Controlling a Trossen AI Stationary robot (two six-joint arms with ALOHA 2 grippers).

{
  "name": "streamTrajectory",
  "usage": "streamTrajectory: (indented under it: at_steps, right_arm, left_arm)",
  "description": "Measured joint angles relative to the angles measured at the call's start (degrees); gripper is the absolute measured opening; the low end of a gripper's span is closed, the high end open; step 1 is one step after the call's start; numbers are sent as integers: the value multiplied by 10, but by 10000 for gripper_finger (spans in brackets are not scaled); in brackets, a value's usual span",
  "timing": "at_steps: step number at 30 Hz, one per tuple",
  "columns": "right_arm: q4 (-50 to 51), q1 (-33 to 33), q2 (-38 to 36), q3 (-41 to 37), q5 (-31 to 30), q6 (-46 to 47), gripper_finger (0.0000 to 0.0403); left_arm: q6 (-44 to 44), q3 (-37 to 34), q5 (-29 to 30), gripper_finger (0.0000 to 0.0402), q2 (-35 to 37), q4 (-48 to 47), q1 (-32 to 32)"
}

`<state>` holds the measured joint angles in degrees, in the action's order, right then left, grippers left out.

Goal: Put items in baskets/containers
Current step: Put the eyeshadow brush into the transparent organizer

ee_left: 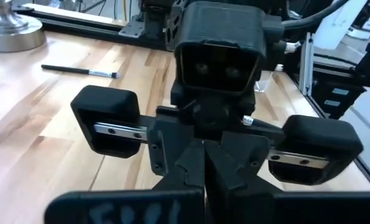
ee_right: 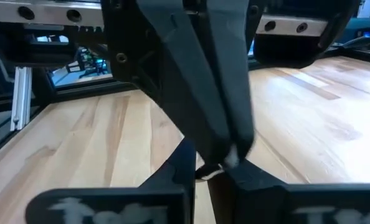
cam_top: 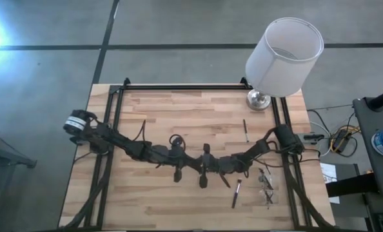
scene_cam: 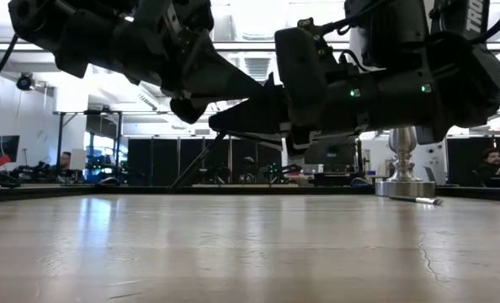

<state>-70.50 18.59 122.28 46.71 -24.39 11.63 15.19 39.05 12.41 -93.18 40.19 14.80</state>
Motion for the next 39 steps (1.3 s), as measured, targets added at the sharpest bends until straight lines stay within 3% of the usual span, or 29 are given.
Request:
streamTrajectory:
  at_steps: [7,11,14,19,27,33,39]
  right_arm:
    - [25,7,-27,-13,5,-4,14]
    - [121,11,-87,-21,-8,0,14]
    - [245,19,-157,-23,-11,17,13]
    - [508,44,-316,-16,-20,90,13]
    - [1092,96,-546,77,-43,368,13]
    - [1389,140,-610,159,-37,592,13]
    - [1498,178,-608,175,37,685,13]
  left_arm:
    - [-25,0,11,5,47,-18,21]
    - [-43,-11,51,31,99,-42,38]
    - [-74,-37,59,47,147,-35,43]
    - [-89,-115,22,42,218,38,49]
    - [-81,-212,20,3,291,129,48]
    - [-81,-217,16,1,315,125,48]
    - [-81,-219,16,1,314,113,49]
